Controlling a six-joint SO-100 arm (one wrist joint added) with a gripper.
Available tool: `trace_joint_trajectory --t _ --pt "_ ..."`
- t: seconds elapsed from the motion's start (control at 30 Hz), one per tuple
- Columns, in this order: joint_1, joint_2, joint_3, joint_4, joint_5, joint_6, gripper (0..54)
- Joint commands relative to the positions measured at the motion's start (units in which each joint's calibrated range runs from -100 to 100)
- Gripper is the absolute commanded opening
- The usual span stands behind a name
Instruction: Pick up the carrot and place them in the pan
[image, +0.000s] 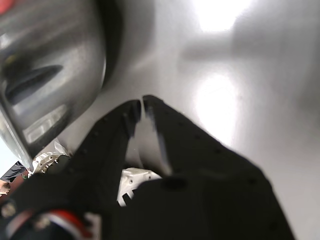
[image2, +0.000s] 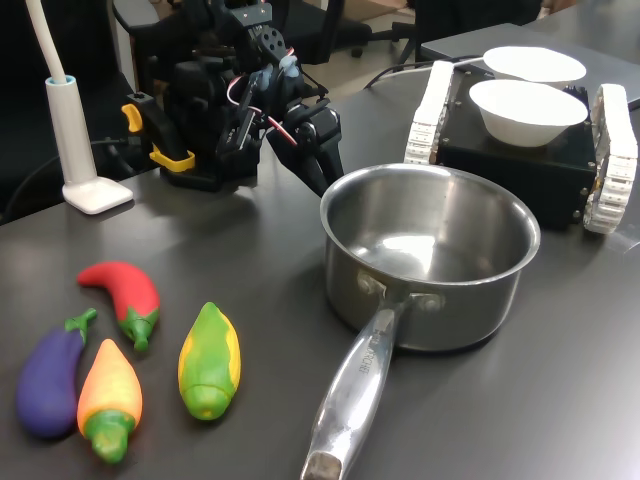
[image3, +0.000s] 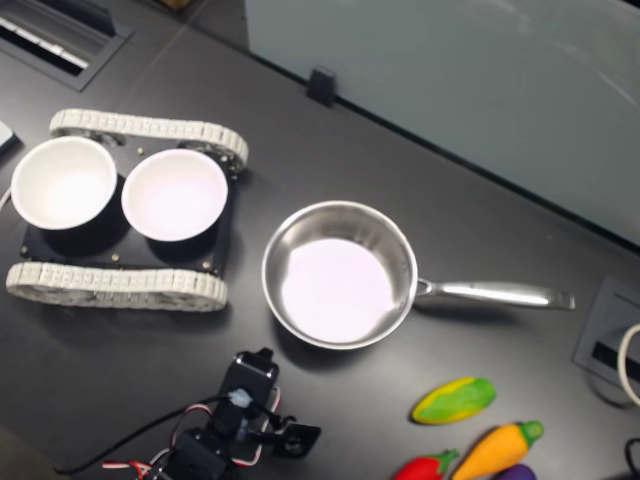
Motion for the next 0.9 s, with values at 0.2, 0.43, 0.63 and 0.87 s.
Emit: trace_joint_trajectory --t 0.2,0.43,0.63,0.87 --pt "0.2 -0.9 -2.0 0.2 0.4 0.6 0.2" --pt "0.2 -0.9 -2.0 0.2 0.4 0.6 0.2" --pt "-0.4 -0.9 -2.0 0.2 0.8 0.6 0.2" --pt "0.5 -0.9 -3.7 1.5 1.6 0.6 0.2"
